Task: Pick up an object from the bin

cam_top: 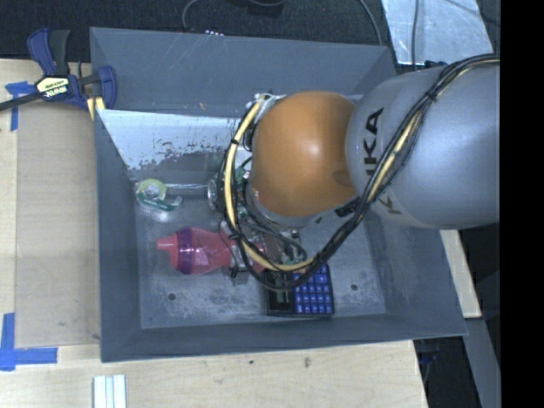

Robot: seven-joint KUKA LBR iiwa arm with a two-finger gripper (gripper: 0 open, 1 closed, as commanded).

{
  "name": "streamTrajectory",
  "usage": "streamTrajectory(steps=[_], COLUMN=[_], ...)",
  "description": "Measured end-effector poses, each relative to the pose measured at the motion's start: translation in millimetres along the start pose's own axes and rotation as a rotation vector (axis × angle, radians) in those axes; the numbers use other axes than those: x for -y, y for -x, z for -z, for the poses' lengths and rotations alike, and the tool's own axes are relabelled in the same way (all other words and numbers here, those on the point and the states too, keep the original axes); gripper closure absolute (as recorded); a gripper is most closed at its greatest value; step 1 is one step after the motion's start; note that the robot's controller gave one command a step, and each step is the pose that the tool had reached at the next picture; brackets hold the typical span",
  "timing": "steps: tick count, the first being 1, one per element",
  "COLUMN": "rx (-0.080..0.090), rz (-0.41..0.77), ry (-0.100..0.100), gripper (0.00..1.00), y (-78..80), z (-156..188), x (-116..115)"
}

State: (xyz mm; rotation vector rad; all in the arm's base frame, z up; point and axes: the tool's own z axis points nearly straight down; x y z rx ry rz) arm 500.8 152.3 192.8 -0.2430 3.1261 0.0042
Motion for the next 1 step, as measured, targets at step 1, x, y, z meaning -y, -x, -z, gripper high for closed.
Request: streamTrajectory(steps=[1], rx=[-0.005], rz=[-0.009], ry=[-0.001], gripper=[1.0], y=[-0.2], z=[29.8], x=[1.1])
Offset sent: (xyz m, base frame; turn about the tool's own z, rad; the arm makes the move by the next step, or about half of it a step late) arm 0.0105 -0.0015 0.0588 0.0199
